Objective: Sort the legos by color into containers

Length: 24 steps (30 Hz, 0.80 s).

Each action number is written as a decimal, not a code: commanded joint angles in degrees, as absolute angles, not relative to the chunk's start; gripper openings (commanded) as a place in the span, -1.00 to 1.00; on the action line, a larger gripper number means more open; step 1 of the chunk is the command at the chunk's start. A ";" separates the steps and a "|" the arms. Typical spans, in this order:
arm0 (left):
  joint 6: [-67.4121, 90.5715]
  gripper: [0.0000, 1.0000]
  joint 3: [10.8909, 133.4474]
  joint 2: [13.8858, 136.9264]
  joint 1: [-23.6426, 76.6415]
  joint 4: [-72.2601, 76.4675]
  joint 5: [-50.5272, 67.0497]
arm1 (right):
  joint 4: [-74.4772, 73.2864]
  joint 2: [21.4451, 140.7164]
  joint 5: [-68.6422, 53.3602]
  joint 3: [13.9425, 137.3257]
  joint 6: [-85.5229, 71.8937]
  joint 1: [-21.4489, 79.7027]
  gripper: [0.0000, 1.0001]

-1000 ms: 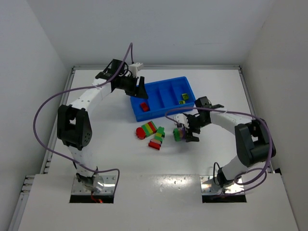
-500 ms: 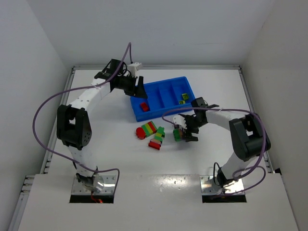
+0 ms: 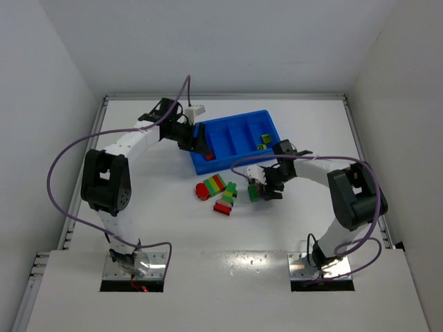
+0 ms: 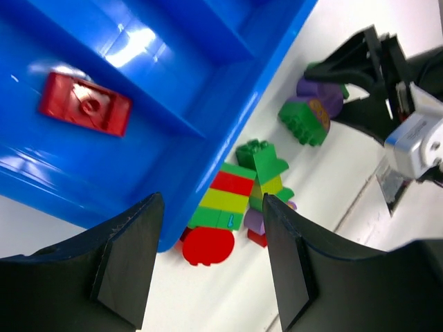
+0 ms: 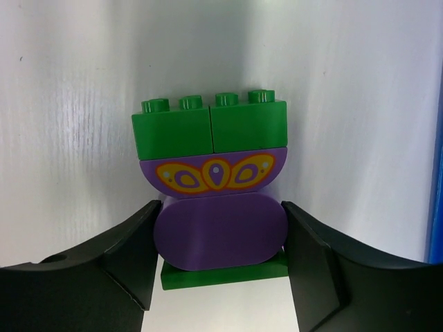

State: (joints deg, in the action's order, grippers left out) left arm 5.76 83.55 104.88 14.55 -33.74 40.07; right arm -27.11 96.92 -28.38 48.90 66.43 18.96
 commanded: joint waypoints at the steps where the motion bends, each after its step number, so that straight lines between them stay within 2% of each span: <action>1: 4.83 0.30 80.78 100.20 13.97 -31.21 44.11 | -25.58 94.06 -30.49 51.32 62.25 19.42 -0.54; 3: 6.93 0.30 75.87 96.79 13.97 -27.54 48.83 | -25.58 92.82 -32.34 52.38 55.94 18.63 -0.75; 6: 12.10 0.34 67.63 92.30 13.97 -19.90 53.25 | -24.43 87.82 -34.61 53.00 50.73 18.02 -0.79; 11: 17.22 0.36 61.44 87.19 17.05 -13.72 58.17 | -24.87 81.31 -39.11 54.66 39.24 18.02 -0.79; 16: 21.53 0.41 62.48 88.32 20.21 -10.99 62.83 | -23.73 77.26 -41.66 56.51 29.82 19.94 -0.81; 24: 23.81 0.45 68.55 94.65 22.76 -10.99 64.51 | -25.40 75.85 -41.66 60.02 27.77 23.55 -0.81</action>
